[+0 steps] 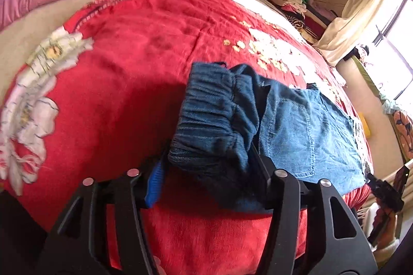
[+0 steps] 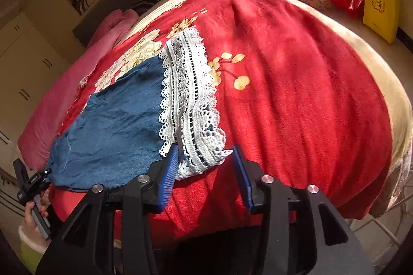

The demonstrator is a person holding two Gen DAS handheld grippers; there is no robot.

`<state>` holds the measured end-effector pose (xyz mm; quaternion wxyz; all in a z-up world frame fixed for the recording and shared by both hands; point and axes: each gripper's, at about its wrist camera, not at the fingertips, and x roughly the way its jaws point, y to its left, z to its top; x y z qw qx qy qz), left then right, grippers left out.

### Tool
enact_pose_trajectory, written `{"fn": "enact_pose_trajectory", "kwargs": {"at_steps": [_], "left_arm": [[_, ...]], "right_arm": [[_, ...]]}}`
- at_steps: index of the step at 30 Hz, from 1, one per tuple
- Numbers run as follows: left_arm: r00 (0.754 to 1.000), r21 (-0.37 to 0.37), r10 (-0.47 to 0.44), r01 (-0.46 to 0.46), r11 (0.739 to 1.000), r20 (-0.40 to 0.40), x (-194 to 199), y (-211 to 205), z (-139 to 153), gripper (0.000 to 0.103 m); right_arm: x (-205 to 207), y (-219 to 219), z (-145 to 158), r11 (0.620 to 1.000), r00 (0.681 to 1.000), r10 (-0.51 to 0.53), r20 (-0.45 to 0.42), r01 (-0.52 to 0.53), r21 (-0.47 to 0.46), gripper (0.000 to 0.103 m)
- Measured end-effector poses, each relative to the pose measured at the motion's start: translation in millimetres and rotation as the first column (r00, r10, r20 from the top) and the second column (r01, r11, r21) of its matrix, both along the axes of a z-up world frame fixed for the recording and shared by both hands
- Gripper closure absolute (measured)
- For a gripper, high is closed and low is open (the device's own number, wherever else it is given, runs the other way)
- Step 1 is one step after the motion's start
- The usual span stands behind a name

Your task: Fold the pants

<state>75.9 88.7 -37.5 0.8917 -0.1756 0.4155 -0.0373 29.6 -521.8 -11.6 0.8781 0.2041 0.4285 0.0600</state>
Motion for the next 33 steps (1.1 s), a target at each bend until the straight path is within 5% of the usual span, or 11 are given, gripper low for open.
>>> {"fn": "enact_pose_trajectory", "kwargs": {"at_steps": [8, 13, 24, 33], "left_arm": [[0.990, 0.166, -0.011, -0.012, 0.986, 0.137, -23.3, -21.5, 62.2, 0.034], [0.980, 0.149, -0.119, 0.095, 0.984, 0.159, -12.0, -61.1, 75.1, 0.031], [0.937, 0.231, -0.350, 0.339, 0.912, 0.008, 14.8, -158.1, 9.5, 0.031], [0.928, 0.317, -0.370, 0.366, 0.875, -0.051, 23.4, -177.2, -30.1, 0.024]], "right_arm": [[-26.9, 11.4, 45.0, 0.992, 0.993, 0.008, 0.118, 0.007, -0.128, 0.048], [-20.7, 49.2, 54.3, 0.983, 0.983, 0.116, 0.139, -0.094, -0.161, 0.046], [10.1, 121.0, 6.1, 0.954, 0.967, 0.253, 0.003, -0.249, -0.168, 0.045], [14.1, 122.0, -11.9, 0.959, 0.969, 0.247, -0.009, -0.245, -0.144, 0.041]]}}
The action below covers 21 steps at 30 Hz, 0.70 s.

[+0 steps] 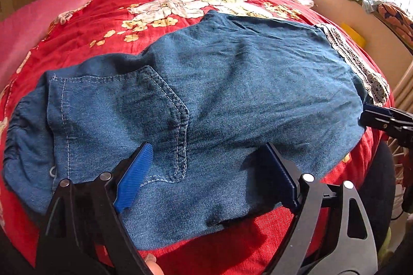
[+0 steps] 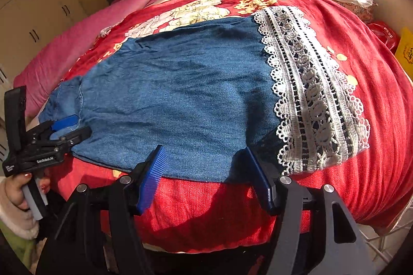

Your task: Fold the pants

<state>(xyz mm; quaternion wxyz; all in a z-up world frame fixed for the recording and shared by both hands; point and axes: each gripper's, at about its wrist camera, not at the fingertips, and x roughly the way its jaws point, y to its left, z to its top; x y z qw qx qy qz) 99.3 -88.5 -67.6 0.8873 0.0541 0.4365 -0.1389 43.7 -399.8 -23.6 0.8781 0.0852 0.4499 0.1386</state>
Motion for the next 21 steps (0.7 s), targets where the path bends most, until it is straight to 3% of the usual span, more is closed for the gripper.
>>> {"fn": "enact_pose_trajectory", "kwargs": {"at_steps": [3, 10, 14, 21], "left_arm": [[1.000, -0.040, -0.021, 0.020, 0.999, -0.006, -2.2, -0.9, 15.0, 0.023], [0.989, -0.099, -0.122, 0.130, 0.987, 0.080, 6.2, -33.3, 72.5, 0.016], [0.974, -0.074, -0.187, 0.198, 0.977, 0.128, 24.2, -66.2, 93.5, 0.016], [0.939, -0.045, -0.325, 0.331, 0.943, 0.111, 69.9, -131.8, 104.1, 0.013]], "right_arm": [[-10.2, -15.9, 16.9, 0.997, 0.998, -0.030, 0.047, 0.026, 0.073, 0.040], [-31.2, -62.8, 42.6, 0.983, 0.980, -0.168, 0.107, 0.158, 0.094, 0.029], [-41.9, -81.4, 47.4, 0.971, 0.965, -0.230, 0.127, 0.218, 0.103, 0.026], [-45.1, -98.9, 39.4, 0.956, 0.953, -0.282, 0.111, 0.270, 0.114, 0.021]]}}
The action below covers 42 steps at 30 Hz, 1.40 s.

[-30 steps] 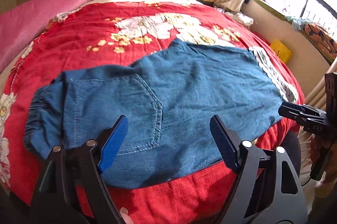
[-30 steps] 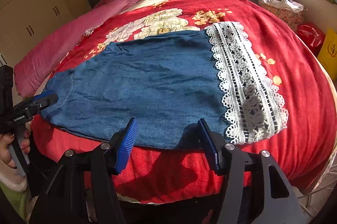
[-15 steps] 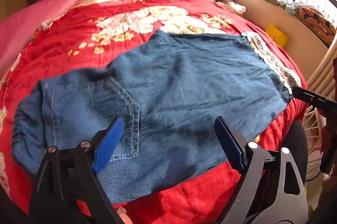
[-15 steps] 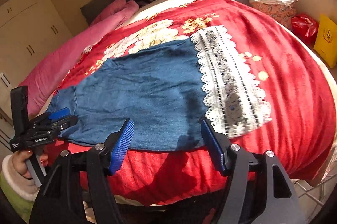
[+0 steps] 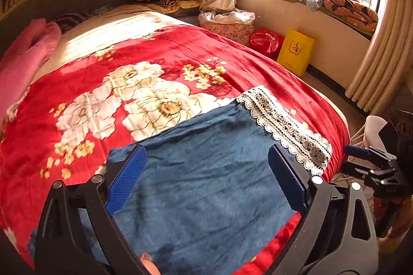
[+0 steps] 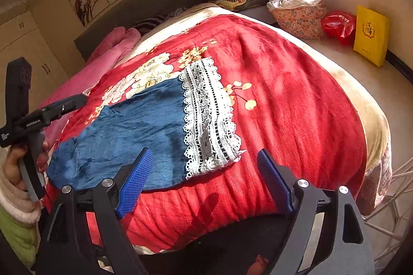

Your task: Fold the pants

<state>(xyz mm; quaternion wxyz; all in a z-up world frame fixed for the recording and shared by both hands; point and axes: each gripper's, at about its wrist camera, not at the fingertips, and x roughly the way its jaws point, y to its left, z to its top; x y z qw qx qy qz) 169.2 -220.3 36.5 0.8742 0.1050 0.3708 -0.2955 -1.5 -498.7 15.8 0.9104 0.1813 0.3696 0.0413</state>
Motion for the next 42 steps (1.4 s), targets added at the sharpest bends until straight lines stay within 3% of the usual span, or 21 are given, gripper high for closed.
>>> {"fn": "enact_pose_trajectory", "kwargs": {"at_steps": [10, 14, 25, 27, 29, 32, 34, 35, 37, 42], "left_arm": [[0.984, 0.075, -0.171, 0.174, 0.982, -0.045, 47.7, -78.0, -30.8, 0.013], [0.977, 0.098, -0.192, 0.201, 0.975, -0.089, 69.6, -94.1, -45.1, 0.013], [0.945, 0.124, -0.260, 0.287, 0.950, -0.199, 103.6, -125.7, -79.1, 0.013], [0.934, 0.098, -0.272, 0.300, 0.949, -0.233, 108.4, -129.0, -84.4, 0.020], [0.920, 0.065, -0.290, 0.317, 0.946, -0.265, 111.8, -132.6, -88.8, 0.035], [0.903, 0.023, -0.307, 0.329, 0.944, -0.301, 114.3, -138.2, -94.1, 0.057], [0.899, 0.004, -0.299, 0.317, 0.948, -0.320, 117.1, -138.2, -96.3, 0.071], [0.892, -0.022, -0.302, 0.313, 0.949, -0.337, 119.4, -135.9, -96.1, 0.081], [0.886, -0.071, -0.312, 0.307, 0.949, -0.344, 121.8, -127.5, -91.3, 0.086], [0.884, -0.200, -0.366, 0.318, 0.927, -0.290, 118.8, -91.5, -56.5, 0.088]], "right_arm": [[18.9, -4.8, -28.4, 0.994, 0.998, -0.001, -0.059, 0.007, 0.111, 0.020], [28.5, -7.8, -38.9, 0.989, 0.996, -0.007, -0.092, 0.021, 0.147, 0.020], [36.3, -5.4, -42.2, 0.984, 0.997, 0.018, -0.074, -0.004, 0.179, 0.021], [38.2, -4.6, -43.0, 0.984, 0.997, 0.022, -0.075, -0.008, 0.180, 0.025], [40.1, -5.0, -44.7, 0.981, 0.997, 0.025, -0.074, -0.010, 0.195, 0.034], [43.6, -8.1, -48.1, 0.976, 0.997, 0.009, -0.079, 0.008, 0.216, 0.055], [45.5, -8.7, -48.9, 0.975, 0.997, 0.006, -0.082, 0.012, 0.223, 0.074], [46.5, -8.7, -48.3, 0.971, 0.997, 0.014, -0.077, 0.005, 0.240, 0.076], [48.0, -9.1, -44.3, 0.963, 0.997, 0.019, -0.070, 0.001, 0.268, 0.078], [40.8, 11.4, -2.7, 0.975, 0.997, 0.052, 0.050, -0.062, 0.213, 0.078]]}}
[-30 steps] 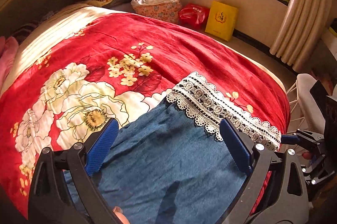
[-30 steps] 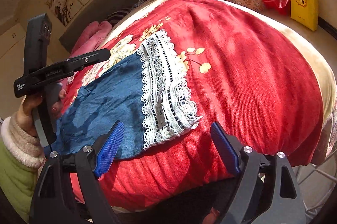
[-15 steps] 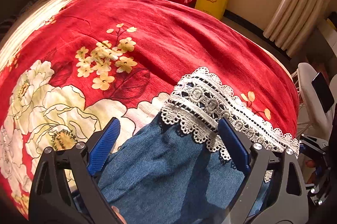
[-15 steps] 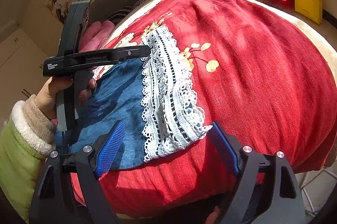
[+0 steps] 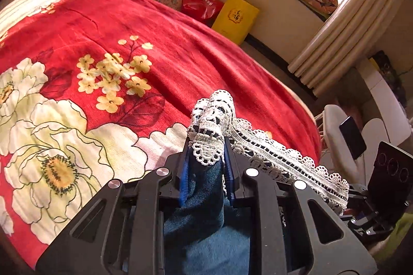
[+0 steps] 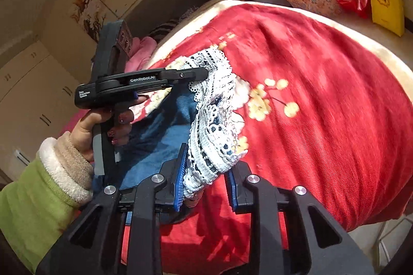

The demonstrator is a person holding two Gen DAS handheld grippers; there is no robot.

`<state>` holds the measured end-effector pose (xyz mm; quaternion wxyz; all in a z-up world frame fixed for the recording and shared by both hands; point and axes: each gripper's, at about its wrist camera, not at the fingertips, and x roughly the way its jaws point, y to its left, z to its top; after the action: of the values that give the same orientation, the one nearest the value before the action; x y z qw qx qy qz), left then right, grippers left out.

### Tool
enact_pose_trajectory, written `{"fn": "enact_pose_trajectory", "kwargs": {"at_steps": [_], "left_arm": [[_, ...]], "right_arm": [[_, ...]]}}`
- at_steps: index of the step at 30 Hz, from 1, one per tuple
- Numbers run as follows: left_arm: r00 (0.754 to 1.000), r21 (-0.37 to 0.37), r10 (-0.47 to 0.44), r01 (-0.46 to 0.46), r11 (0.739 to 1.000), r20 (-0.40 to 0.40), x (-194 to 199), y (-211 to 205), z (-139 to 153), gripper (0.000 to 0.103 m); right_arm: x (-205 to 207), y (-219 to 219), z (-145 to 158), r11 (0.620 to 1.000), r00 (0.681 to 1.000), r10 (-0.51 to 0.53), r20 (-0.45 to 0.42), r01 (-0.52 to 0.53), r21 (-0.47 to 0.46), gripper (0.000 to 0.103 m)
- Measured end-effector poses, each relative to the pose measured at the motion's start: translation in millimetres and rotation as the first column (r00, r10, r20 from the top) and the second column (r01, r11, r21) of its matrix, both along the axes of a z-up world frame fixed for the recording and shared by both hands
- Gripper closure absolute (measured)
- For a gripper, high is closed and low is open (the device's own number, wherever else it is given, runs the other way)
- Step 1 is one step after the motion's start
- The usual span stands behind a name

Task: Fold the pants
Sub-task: 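Grasp the lace-trimmed hem with the left gripper and lift it, then fold the held lace hem over toward the waistband with the left gripper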

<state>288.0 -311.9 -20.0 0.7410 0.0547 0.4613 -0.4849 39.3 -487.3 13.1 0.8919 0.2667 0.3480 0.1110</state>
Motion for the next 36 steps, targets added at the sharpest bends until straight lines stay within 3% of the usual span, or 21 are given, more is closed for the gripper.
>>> {"fn": "enact_pose_trajectory", "kwargs": {"at_steps": [3, 7, 14, 16, 18, 20, 22, 24, 28, 29, 30, 33, 36], "left_arm": [[1.000, -0.097, -0.013, 0.015, 0.995, 0.021, -5.7, 30.7, 26.3, 0.088], [1.000, -0.119, 0.007, -0.004, 0.993, 0.029, -12.9, 71.8, 35.2, 0.086], [0.983, -0.102, 0.173, -0.179, 0.979, -0.061, -16.8, 154.6, -5.2, 0.083], [0.970, -0.115, 0.225, -0.235, 0.965, -0.096, -17.9, 175.4, -13.8, 0.077], [0.953, -0.136, 0.269, -0.287, 0.948, -0.137, -19.1, 193.0, -19.2, 0.058], [0.932, -0.176, 0.308, -0.341, 0.923, -0.189, -19.8, 212.2, -18.7, 0.045], [0.917, -0.238, 0.318, -0.374, 0.897, -0.243, -23.8, 228.3, -15.0, 0.041], [0.903, -0.289, 0.326, -0.403, 0.868, -0.280, -28.6, 242.4, -9.2, 0.031], [0.879, -0.322, 0.310, -0.430, 0.844, -0.362, -31.7, 254.4, -7.6, 0.022], [0.874, -0.309, 0.316, -0.436, 0.845, -0.369, -32.0, 254.7, -9.5, 0.019], [0.869, -0.287, 0.332, -0.445, 0.848, -0.368, -31.4, 252.3, -12.5, 0.019], [0.857, -0.230, 0.364, -0.462, 0.856, -0.366, -31.5, 247.6, -23.9, 0.019], [0.857, -0.221, 0.371, -0.463, 0.858, -0.357, -29.1, 240.9, -28.2, 0.020]], "right_arm": [[-6.1, 26.8, 27.7, 0.996, 0.994, 0.071, 0.081, -0.067, -0.052, 0.078], [-6.5, 75.7, 47.5, 0.971, 0.971, 0.201, 0.132, -0.179, -0.158, 0.078], [13.6, 152.2, 13.0, 0.909, 0.934, 0.357, 0.014, -0.344, -0.235, 0.078], [16.7, 166.7, 1.5, 0.897, 0.928, 0.373, -0.019, -0.366, -0.249, 0.078], [12.8, 179.4, -7.1, 0.883, 0.923, 0.384, -0.028, -0.376, -0.282, 0.077], [8.4, 193.2, -7.2, 0.862, 0.917, 0.398, -0.022, -0.382, -0.334, 0.075], [3.7, 207.5, -6.8, 0.834, 0.908, 0.419, -0.024, -0.394, -0.386, 0.071], [0.3, 223.1, -7.6, 0.798, 0.893, 0.449, -0.029, -0.416, -0.437, 0.065], [-1.9, 246.7, -15.2, 0.752, 0.851, 0.524, -0.041, -0.485, -0.446, 0.051], [-2.3, 251.6, -18.2, 0.744, 0.842, 0.537, -0.048, -0.500, -0.444, 0.049], [-3.5, 256.0, -20.8, 0.735, 0.836, 0.547, -0.054, -0.510, -0.446, 0.041], [-9.6, 252.5, -17.6, 0.746, 0.825, 0.563, -0.039, -0.528, -0.406, 0.038], [-5.2, 220.1, -1.4, 0.813, 0.851, 0.525, 0.011, -0.497, -0.302, 0.035]]}}
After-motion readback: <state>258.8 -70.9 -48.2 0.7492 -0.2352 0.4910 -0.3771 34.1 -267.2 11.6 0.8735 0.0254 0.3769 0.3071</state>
